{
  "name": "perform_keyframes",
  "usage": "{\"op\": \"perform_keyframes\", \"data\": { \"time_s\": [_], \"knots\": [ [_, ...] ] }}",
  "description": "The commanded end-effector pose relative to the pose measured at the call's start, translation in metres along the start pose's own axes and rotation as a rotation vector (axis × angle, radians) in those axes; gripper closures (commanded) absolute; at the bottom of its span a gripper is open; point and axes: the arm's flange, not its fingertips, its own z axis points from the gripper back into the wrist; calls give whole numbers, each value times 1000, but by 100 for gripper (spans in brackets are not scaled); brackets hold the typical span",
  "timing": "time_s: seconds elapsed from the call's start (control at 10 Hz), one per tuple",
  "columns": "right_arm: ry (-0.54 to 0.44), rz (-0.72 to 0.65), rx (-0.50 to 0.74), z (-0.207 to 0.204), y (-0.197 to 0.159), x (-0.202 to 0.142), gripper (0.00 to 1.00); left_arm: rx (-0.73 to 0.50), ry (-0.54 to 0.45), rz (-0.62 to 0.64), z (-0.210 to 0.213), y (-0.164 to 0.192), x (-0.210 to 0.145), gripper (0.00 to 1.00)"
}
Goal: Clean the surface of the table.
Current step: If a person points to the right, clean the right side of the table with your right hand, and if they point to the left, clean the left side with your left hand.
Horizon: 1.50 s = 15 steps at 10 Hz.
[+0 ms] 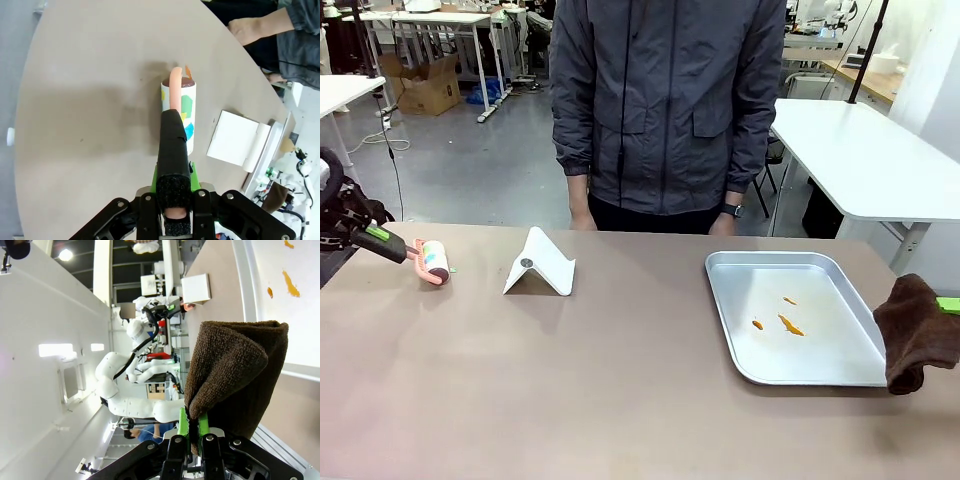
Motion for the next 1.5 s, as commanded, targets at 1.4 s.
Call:
{"op": "perform_keyframes", "data": {
  "time_s": [1.4],
  "knots": [
    [10, 9, 7, 1, 2, -2, 100, -316, 75, -305, 24, -53, -22, 78]
  ]
}}
